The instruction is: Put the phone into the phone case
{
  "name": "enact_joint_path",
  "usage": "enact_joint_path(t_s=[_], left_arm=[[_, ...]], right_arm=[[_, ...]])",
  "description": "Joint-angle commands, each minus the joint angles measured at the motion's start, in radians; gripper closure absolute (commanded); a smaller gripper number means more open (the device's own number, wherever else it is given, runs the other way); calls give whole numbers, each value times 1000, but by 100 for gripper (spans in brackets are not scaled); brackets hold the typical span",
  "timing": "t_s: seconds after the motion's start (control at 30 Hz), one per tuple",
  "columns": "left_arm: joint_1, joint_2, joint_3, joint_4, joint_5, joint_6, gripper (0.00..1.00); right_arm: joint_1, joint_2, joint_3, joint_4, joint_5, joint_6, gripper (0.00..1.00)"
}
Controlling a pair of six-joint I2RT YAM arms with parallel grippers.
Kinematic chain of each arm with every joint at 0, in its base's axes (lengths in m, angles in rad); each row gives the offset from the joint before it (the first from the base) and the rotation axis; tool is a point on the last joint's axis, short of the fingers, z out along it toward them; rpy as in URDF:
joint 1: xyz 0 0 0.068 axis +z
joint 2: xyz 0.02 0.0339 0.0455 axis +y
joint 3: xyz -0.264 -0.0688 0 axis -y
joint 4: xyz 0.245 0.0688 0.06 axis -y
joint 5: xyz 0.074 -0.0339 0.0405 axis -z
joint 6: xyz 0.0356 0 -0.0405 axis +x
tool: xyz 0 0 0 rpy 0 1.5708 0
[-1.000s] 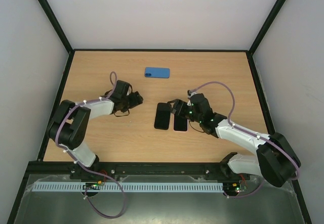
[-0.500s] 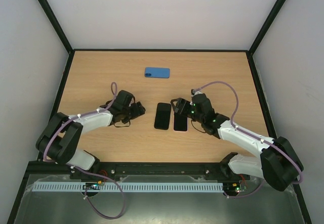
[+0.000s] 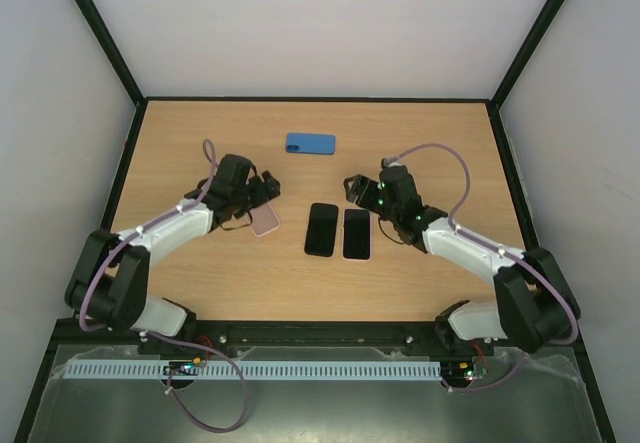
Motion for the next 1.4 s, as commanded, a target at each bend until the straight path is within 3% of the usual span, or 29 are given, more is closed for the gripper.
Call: enact_joint_path(t_s=[0.0, 0.33, 0.53, 0.8, 1.03, 1.17, 1.37], left_arm=[[77, 96, 123, 36, 2, 63, 2], [154, 362, 358, 122, 10, 127, 2], [206, 507, 464, 167, 90, 101, 8], [246, 617, 497, 258, 211, 60, 13], [269, 646, 483, 272, 238, 50, 14], [277, 645, 468, 269, 236, 38, 14], [286, 622, 418, 298, 259, 8, 14]], right_arm=[[-65, 111, 107, 77, 27, -84, 19], [-158, 563, 452, 149, -55, -136, 20], [-174, 813, 693, 138, -96, -149, 20], [-179, 1114, 1038, 87, -196, -156, 20], [-180, 1324, 1373, -106, -198, -152, 19], [-179, 1363, 1421, -175, -255, -157, 20], [-164, 1299, 1315, -229, -295, -258, 22]])
